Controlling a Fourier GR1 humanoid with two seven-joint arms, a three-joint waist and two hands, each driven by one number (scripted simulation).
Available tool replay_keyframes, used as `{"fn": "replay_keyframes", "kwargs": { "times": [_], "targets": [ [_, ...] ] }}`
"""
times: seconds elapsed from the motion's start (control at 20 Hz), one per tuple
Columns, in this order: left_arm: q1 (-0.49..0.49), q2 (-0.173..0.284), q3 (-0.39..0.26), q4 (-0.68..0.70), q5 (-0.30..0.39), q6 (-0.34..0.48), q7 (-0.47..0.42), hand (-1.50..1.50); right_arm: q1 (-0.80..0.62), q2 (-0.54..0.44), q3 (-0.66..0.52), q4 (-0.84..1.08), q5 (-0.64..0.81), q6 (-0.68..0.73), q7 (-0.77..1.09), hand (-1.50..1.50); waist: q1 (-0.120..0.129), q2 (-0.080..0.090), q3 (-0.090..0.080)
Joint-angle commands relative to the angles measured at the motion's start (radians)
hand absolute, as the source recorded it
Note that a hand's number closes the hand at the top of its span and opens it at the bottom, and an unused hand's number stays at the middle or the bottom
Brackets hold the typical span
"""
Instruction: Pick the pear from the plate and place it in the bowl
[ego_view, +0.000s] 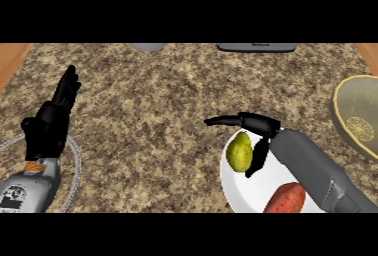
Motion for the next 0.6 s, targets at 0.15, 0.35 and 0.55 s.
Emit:
{"fn": "replay_keyframes", "kwargs": {
  "times": [0.15, 0.35, 0.55],
  "targets": [
    [-0.022, -0.029, 0.01, 0.01, -0.038, 0.016, 0.02, 0.0, -0.024, 0.01, -0.024, -0.06, 0.036, 0.043, -0.095, 1.5, -0.013, -0.002, 0.003],
    [-0.06, -0.045, -0.002, 0.01, -0.056, 0.017, 0.067, 0.0, 0.032, 0.071, -0.007, 0.032, 0.075, -0.045, -0.172, 1.5, -0.009, 0.002, 0.004],
    [0.001, -0.041, 0.009, -0.039, -0.045, 0.005, 0.063, 0.0, 0.049, 0.031, -0.031, 0.025, 0.052, -0.02, -0.23, 1.5, -0.007, 0.0, 0.004]
  ]
}}
